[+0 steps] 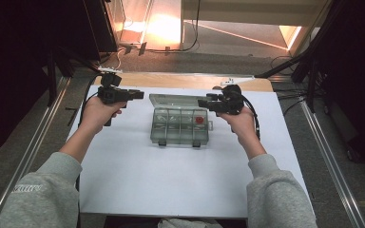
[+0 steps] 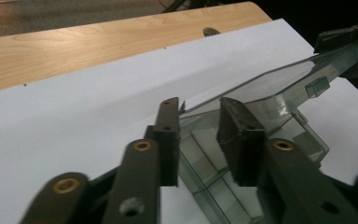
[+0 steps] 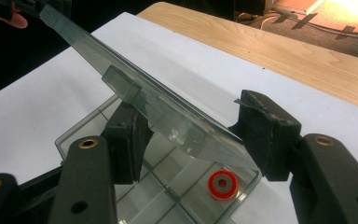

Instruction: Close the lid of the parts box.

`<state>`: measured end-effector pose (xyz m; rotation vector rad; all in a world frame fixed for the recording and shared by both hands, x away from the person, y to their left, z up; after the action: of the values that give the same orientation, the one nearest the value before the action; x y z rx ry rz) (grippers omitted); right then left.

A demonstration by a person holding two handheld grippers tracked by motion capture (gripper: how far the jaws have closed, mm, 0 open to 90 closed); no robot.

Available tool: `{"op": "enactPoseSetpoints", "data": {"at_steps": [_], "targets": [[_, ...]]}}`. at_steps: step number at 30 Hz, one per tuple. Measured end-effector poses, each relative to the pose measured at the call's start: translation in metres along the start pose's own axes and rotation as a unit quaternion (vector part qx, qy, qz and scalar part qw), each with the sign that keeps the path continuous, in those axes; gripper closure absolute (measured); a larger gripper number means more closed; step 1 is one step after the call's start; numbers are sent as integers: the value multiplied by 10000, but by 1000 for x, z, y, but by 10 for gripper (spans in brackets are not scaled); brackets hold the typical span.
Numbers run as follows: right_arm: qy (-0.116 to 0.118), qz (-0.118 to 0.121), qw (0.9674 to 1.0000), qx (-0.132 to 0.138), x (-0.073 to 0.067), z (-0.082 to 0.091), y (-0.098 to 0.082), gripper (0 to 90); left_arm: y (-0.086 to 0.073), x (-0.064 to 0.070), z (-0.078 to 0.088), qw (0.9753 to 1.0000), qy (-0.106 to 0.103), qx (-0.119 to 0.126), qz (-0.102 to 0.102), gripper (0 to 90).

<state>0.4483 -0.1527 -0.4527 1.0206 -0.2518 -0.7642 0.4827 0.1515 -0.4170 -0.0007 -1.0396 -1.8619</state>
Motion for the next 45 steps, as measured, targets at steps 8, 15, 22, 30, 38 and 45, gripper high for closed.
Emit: {"op": "enactPoseSetpoints", "data": {"at_steps": [8,15,22,30,38,45], "targets": [[-1,96,9999,-60,-3,1,-3,432,13,12,-1,9998,-21,-204,-67,876],[48,26,10000,-51,-4,2,-5,376,13,27,-6,9990,-118,-260,-330,889],[69,72,9999,-104,-8,4,-6,341,6,38,-12,9981,-213,-296,-492,888],[52,193,9993,-303,-13,6,-10,302,-1,40,-17,9979,-238,-336,-496,887],[197,-51,9994,-278,-11,8,-12,256,-5,41,-17,9977,-263,-326,-534,887],[300,-107,9993,-218,-17,15,-14,252,-11,42,-16,9973,-279,-280,-611,887]]}}
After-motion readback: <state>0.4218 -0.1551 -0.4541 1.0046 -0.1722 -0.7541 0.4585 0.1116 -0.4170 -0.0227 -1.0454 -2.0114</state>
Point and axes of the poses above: each handheld gripper's, and its own axes: z roughly backward along the jaws, y roughly out of its top, x roughly to its right, the point moved 6 cm from there along -z, roughly forward along the jaws, and after that the axes turned 9 degrees about z, right-handed, at the moved point
